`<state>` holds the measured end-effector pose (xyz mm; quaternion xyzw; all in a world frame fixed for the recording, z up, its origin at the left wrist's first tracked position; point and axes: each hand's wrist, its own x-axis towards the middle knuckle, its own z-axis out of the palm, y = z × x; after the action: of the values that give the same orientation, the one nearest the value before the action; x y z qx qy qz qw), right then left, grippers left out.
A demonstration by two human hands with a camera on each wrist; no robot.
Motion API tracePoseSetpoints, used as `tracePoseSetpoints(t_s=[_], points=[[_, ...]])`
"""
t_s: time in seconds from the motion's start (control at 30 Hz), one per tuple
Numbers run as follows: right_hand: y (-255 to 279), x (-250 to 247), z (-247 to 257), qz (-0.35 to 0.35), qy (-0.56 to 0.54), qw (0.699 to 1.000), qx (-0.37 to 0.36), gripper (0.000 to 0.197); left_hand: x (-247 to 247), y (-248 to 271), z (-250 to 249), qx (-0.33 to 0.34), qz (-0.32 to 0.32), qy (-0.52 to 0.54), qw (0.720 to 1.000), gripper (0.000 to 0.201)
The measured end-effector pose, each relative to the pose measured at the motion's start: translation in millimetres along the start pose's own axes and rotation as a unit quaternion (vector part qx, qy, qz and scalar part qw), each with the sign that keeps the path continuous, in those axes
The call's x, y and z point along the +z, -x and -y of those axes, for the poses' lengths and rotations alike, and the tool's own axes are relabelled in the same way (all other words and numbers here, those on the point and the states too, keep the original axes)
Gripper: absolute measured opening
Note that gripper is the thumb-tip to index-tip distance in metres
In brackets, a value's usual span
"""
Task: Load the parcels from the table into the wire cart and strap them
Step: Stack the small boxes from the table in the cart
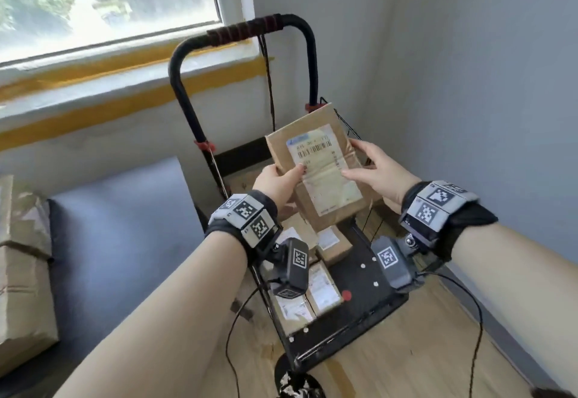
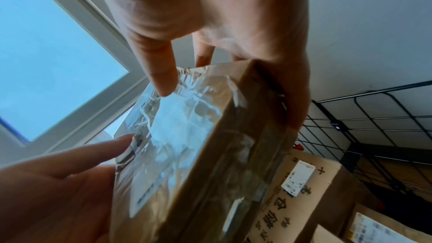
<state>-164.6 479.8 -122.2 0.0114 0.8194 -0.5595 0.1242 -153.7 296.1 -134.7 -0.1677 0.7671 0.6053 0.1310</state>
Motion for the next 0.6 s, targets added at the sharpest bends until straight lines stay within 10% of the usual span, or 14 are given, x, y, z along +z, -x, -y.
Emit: tracePoseSetpoints(t_s=[0.6], points=[[-213, -11, -219, 0.056, 0.119, 0.955, 0.265, 0.046, 94, -203, 115, -0.208, 0.019, -0.251, 0.945, 0.052]])
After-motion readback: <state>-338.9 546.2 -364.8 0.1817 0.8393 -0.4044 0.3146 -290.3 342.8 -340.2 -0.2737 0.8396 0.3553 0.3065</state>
